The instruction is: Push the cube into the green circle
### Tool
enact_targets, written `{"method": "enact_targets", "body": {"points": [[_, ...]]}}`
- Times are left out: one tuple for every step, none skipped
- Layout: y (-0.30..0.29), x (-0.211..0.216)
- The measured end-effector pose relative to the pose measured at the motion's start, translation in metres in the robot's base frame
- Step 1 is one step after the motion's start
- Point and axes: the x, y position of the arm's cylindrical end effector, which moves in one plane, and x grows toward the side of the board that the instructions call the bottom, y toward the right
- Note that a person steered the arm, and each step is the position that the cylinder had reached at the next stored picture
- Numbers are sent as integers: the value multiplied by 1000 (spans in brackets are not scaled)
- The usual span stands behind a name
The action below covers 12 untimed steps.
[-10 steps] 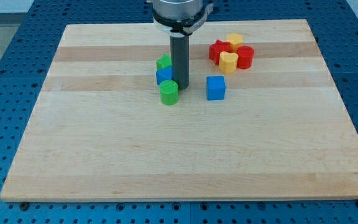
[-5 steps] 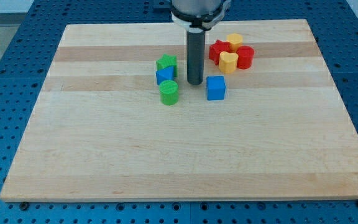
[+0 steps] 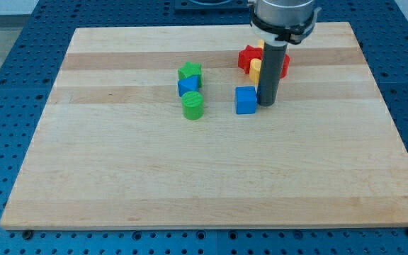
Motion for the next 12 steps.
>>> {"method": "enact_targets", "body": {"points": [[-9,11],[-11,12],[-9,3],[-9,0],[-9,-1],[-9,-4],[-9,-5],[-12,-5],[-24,-5],[-36,-3],[-37,-4],[-36,-18]]}}
